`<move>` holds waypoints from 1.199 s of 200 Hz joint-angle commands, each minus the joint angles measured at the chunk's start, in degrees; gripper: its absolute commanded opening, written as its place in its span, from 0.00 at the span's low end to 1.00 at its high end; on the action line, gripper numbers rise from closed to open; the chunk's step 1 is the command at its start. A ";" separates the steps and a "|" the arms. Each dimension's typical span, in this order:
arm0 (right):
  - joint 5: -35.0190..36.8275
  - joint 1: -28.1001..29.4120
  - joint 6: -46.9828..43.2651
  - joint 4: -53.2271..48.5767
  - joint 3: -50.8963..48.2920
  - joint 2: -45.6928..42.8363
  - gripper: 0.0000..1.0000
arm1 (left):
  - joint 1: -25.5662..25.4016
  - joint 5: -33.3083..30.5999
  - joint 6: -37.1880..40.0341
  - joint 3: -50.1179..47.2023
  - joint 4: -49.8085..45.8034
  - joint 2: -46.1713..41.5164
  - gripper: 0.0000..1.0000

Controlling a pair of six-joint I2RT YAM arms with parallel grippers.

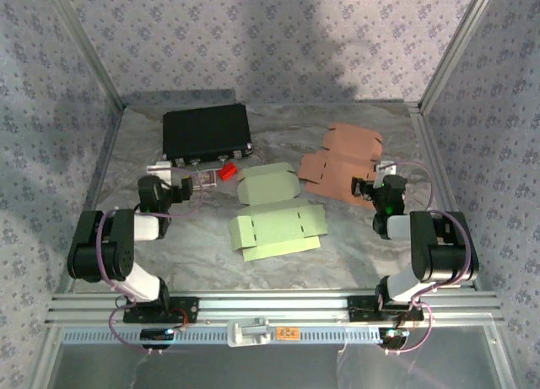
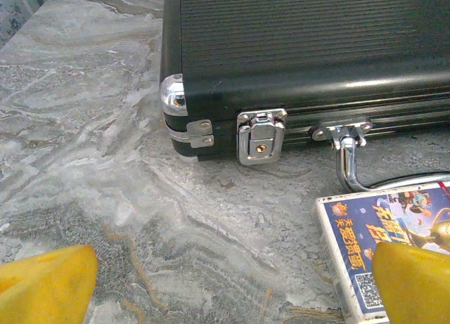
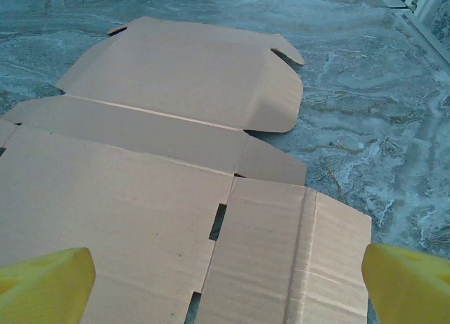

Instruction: Fold the paper box

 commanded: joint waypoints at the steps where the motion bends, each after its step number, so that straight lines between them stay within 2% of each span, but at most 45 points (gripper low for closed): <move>1: -0.33 -0.16 -0.81 -0.26 1.09 0.11 0.99 | 0.34 0.86 -0.71 1.28 0.41 -0.28 1.00; 224: -0.39 -0.16 -0.85 -0.18 1.13 0.11 0.99 | 0.38 0.84 -0.71 1.29 0.37 -0.23 1.00; 240: 1.75 0.63 -1.00 0.32 0.74 -0.86 0.99 | 0.35 0.86 -0.66 1.29 0.37 -0.25 1.00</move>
